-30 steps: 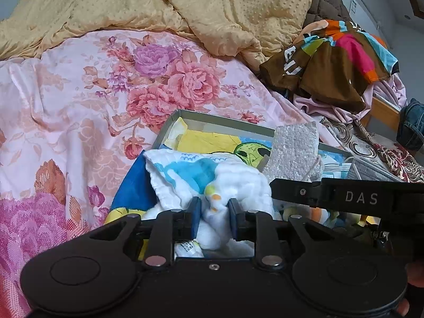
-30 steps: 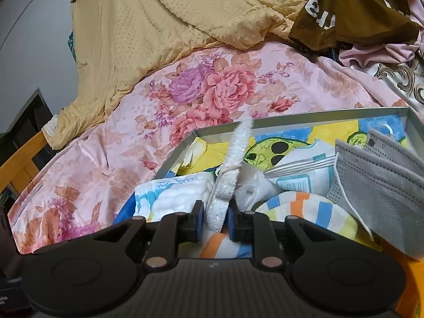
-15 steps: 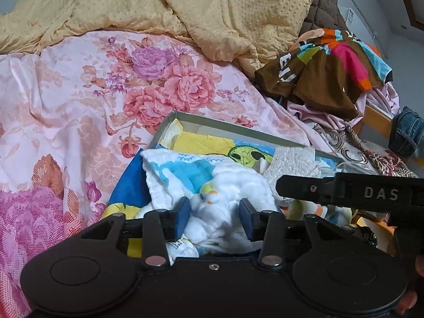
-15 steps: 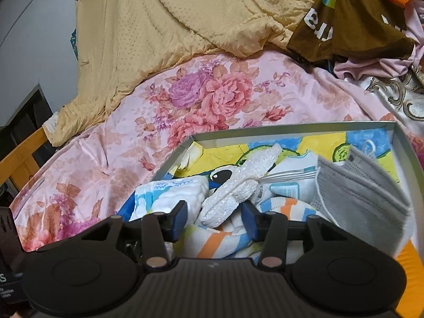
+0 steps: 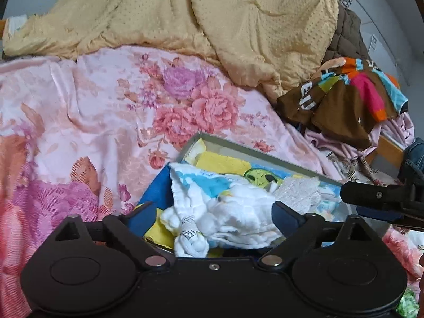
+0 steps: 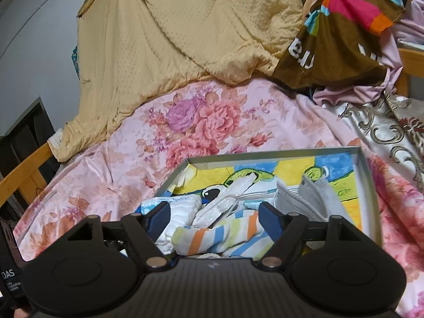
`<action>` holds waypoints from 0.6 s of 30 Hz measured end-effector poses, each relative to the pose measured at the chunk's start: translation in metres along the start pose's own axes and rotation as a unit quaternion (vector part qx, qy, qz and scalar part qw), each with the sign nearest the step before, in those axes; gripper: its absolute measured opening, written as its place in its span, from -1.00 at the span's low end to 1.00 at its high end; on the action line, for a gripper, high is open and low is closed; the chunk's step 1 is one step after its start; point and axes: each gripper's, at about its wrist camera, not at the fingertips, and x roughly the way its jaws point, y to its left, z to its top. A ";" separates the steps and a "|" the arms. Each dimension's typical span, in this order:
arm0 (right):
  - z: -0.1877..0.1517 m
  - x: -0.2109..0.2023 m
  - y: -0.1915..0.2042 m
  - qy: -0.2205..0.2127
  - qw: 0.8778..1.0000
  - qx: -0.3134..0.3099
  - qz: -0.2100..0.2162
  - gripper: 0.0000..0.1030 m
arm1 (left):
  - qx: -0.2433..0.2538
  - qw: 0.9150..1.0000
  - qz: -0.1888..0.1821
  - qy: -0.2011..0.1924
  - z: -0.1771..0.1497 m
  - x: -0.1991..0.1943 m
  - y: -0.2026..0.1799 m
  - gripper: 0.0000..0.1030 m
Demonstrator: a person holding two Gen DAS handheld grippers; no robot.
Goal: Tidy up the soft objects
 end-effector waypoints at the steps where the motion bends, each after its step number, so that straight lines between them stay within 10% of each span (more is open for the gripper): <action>1: 0.000 -0.005 0.002 -0.004 1.000 -0.003 0.001 0.63 | 0.000 1.000 0.000 -0.003 0.001 -0.006 -0.002 0.91; 18: 0.012 -0.098 0.039 -0.063 0.996 -0.053 -0.016 0.95 | 0.033 0.998 0.019 -0.041 0.031 -0.101 -0.022 0.98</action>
